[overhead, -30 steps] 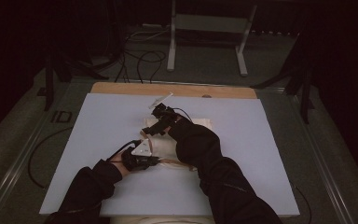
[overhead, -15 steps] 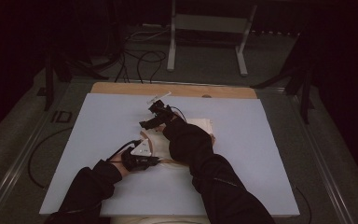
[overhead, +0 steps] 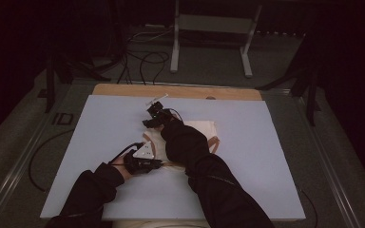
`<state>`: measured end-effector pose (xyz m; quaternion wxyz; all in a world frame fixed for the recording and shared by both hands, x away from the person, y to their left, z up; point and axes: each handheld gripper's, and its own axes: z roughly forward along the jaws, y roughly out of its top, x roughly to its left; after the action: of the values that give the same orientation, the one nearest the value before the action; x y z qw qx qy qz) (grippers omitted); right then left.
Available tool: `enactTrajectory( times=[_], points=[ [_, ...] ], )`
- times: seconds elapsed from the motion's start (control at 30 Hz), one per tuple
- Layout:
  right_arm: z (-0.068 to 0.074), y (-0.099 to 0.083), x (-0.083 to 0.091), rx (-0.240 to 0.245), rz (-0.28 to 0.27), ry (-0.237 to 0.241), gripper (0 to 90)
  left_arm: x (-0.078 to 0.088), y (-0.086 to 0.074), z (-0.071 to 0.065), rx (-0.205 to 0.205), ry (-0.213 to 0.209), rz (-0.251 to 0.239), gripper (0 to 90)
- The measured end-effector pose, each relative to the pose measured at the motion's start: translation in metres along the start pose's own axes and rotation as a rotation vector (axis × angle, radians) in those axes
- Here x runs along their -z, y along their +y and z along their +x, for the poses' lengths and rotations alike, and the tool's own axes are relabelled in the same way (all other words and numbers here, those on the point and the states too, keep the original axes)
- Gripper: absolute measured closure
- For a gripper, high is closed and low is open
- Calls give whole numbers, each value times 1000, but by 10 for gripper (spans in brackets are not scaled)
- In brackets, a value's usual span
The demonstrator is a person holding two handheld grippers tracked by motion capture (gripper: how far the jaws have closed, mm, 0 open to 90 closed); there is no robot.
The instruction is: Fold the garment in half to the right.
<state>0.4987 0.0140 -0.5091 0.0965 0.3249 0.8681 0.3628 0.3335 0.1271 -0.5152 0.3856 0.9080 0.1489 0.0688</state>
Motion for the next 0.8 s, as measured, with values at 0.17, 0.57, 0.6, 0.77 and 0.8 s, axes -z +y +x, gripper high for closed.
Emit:
enactTrajectory(
  times=[0.17, 0.57, 0.6, 0.77, 0.8],
  points=[
    [1, -3, -8, 14, 23, -4, 524, 0, 0, 0, -2, -1, 0, 860],
    [4, -2, -11, 70, 51, -61, 809, 0, 0, 0, -1, -1, 5, 861],
    [4, -2, -11, 78, 53, -68, 833, 0, 0, 0, -1, 0, 5, 861],
    [2, -1, -7, 81, 52, -59, 878, 0, 0, 1, 2, -4, 7, 861],
    [2, 0, -5, 81, 49, -56, 879, 0, 0, 1, 1, -3, 7, 861]
  ],
)
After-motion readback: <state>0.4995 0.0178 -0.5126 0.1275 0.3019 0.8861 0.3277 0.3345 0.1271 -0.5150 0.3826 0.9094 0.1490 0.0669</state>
